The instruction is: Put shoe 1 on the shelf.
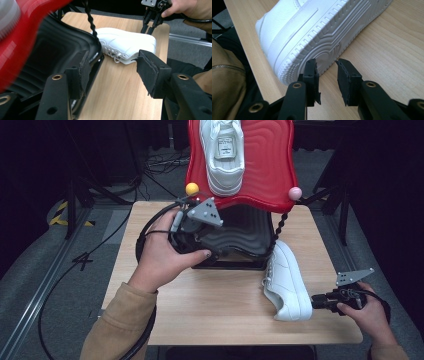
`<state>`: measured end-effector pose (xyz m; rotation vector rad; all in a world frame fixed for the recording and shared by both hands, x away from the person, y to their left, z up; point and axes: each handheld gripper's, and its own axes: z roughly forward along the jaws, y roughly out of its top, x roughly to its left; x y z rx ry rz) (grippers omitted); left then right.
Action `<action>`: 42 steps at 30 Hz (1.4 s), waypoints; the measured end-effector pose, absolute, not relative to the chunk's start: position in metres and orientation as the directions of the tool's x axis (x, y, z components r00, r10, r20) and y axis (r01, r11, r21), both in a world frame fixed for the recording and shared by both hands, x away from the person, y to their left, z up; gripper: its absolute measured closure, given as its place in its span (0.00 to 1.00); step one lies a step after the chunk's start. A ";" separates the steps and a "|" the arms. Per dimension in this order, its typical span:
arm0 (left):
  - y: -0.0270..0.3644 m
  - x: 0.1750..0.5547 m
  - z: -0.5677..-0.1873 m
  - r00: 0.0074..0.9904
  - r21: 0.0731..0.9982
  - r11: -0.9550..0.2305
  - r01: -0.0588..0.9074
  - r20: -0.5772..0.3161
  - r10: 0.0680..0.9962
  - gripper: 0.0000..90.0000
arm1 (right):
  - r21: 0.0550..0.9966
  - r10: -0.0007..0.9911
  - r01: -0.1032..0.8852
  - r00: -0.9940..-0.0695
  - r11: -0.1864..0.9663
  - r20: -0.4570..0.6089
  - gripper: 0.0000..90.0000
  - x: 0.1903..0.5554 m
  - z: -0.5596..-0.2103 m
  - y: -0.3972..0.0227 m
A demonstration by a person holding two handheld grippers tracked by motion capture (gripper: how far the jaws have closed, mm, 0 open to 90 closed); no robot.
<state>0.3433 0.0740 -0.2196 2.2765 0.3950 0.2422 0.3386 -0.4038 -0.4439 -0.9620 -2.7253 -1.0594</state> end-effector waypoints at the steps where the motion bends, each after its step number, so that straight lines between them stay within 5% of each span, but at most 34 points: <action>1: 0.077 0.343 -0.228 0.933 0.750 -0.626 0.213 0.035 0.359 0.50 | 0.588 0.530 0.573 -0.804 0.570 0.269 0.76 0.340 -0.444 -0.403; 30: 0.105 0.319 -0.368 0.893 0.792 -0.517 0.325 -0.078 0.443 0.47 | 0.627 0.544 0.561 -0.802 0.541 0.248 0.77 0.343 -0.438 -0.400; 42: 0.105 0.322 -0.384 0.882 0.755 -0.550 0.358 -0.081 0.463 0.46 | 0.631 0.590 0.607 -0.758 0.483 0.277 0.93 0.338 -0.427 -0.397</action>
